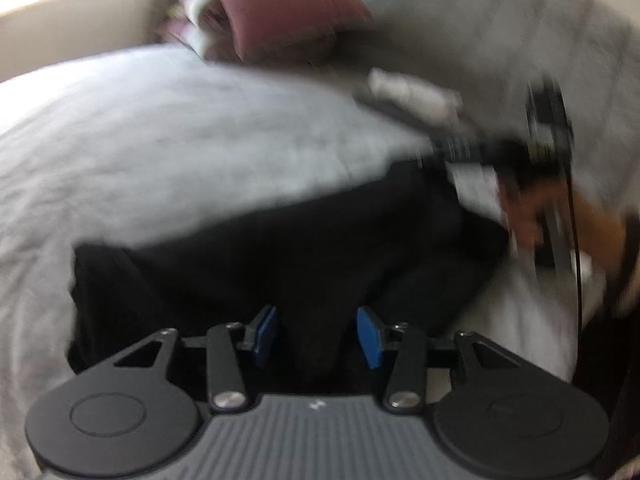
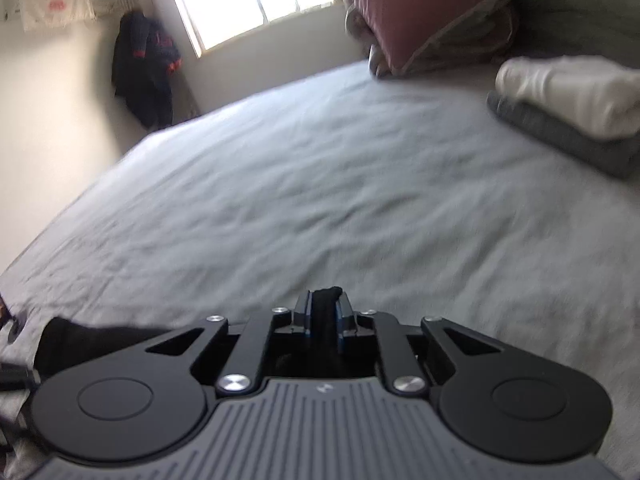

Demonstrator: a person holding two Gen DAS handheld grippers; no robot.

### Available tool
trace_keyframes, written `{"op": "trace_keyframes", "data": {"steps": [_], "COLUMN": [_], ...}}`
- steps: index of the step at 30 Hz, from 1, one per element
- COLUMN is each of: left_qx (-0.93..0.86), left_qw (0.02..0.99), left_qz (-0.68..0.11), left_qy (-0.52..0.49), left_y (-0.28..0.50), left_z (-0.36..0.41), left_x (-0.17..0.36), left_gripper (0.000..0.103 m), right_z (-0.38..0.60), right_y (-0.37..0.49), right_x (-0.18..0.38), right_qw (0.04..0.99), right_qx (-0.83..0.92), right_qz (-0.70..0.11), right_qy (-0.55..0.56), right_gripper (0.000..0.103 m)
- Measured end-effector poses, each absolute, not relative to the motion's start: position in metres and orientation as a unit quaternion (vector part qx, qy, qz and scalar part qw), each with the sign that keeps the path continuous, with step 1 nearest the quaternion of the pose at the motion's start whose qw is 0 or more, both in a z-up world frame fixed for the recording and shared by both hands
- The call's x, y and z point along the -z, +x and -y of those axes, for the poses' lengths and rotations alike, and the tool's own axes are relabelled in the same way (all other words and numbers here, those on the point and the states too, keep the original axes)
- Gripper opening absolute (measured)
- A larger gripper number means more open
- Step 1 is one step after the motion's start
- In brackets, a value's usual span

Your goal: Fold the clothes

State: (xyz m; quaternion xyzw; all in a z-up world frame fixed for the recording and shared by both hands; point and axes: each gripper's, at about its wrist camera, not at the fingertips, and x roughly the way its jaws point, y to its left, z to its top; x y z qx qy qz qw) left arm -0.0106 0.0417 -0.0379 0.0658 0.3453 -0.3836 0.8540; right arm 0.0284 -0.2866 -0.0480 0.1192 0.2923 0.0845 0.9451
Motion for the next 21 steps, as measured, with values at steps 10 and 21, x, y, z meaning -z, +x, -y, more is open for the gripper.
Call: {"op": "trace_keyframes", "data": {"steps": [10,21], "left_qx": [0.353,0.222], "left_qw": [0.871,0.929], "left_qz": [-0.339,-0.295], "left_qy": [0.036,-0.023], "left_y": [-0.018,-0.010], "left_z": [-0.063,-0.101], "left_x": [0.029,0.012], "left_gripper": [0.056,0.053], "right_z": [0.277,0.233], "right_y": [0.013,-0.028], "right_x": [0.040,0.024], "right_qw": [0.954,0.930], "right_qx": [-0.089,-0.248], "right_qz": [-0.279,-0.269], "right_qy": [0.069,-0.010], "right_gripper": [0.052,0.054]}}
